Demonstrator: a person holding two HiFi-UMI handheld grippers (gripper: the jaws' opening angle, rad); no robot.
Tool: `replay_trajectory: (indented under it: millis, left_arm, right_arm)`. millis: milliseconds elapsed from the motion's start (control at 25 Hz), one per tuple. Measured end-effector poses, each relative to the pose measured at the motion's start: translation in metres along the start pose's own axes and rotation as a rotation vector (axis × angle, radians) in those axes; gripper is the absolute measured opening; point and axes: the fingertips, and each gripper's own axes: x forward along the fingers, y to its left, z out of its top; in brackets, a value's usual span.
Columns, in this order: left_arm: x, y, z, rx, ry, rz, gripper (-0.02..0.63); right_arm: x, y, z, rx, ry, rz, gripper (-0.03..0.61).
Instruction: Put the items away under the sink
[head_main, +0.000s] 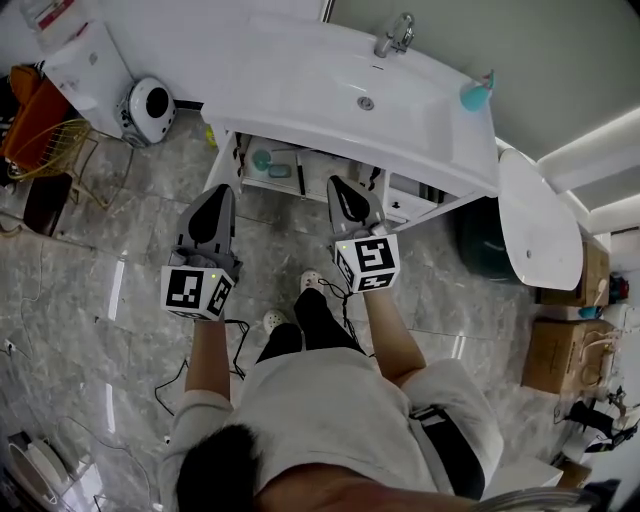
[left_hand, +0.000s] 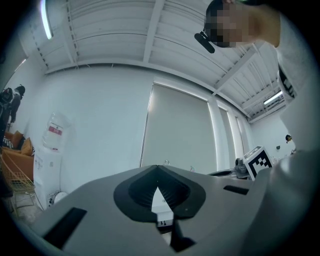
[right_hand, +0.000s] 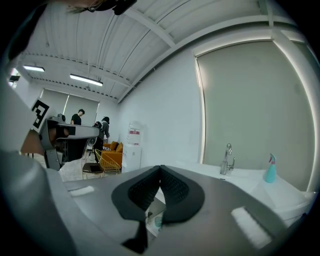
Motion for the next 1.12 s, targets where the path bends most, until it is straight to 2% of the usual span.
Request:
replay_trajectory:
  millis: [640,1120]
  left_arm:
    - [-0.021,-0.009,0.039,0.031,-0.025,0.058,0.008]
    - [-0.043,-0.011,0.065,0.042,-0.076,0.062,0.008]
  right_arm:
    - [-0.043,-0.005,0.053,0.007,-0.074,-0.069,0.011]
    - [-0.063,0.000,0.067,0.028,-0.107,-0.105,0.011]
